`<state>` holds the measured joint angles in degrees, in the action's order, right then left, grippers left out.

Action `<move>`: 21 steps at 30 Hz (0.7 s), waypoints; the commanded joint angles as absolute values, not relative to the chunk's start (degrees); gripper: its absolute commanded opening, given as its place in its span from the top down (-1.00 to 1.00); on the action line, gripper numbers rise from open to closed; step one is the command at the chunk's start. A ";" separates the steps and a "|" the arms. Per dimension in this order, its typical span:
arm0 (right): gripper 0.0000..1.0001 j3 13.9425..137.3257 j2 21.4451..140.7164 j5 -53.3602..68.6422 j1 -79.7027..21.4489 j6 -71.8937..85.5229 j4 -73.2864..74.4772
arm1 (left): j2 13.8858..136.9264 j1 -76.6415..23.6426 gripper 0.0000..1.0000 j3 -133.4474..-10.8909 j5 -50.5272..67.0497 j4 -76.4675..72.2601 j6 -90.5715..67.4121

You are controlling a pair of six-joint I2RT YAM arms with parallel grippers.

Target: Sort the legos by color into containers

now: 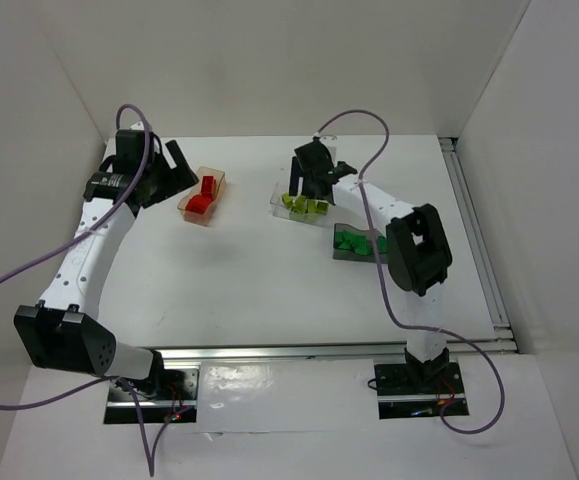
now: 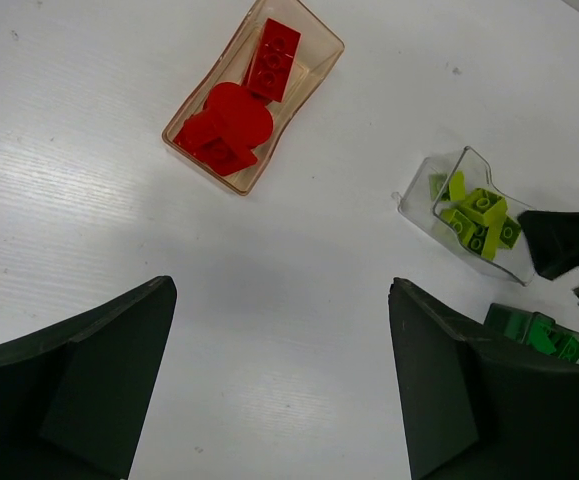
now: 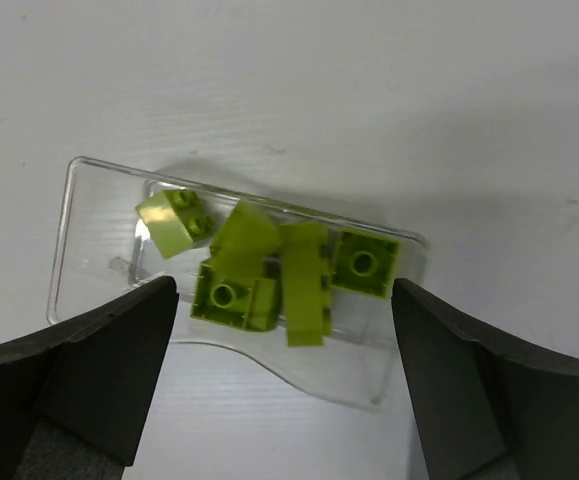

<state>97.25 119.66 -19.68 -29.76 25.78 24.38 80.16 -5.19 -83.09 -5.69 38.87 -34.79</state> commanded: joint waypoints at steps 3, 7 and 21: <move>-1.00 92.73 104.51 -37.76 -29.10 33.01 29.14 | 79.80 -6.06 -0.88 -83.50 -5.19 38.32 -34.37; -1.00 89.57 99.33 -49.03 -23.74 45.15 39.53 | 78.76 -6.59 -0.88 -84.02 -4.66 38.94 -34.37; -1.00 66.37 80.25 -47.12 -15.12 40.96 35.71 | 76.38 -9.32 -0.88 -82.89 -2.99 38.32 -36.12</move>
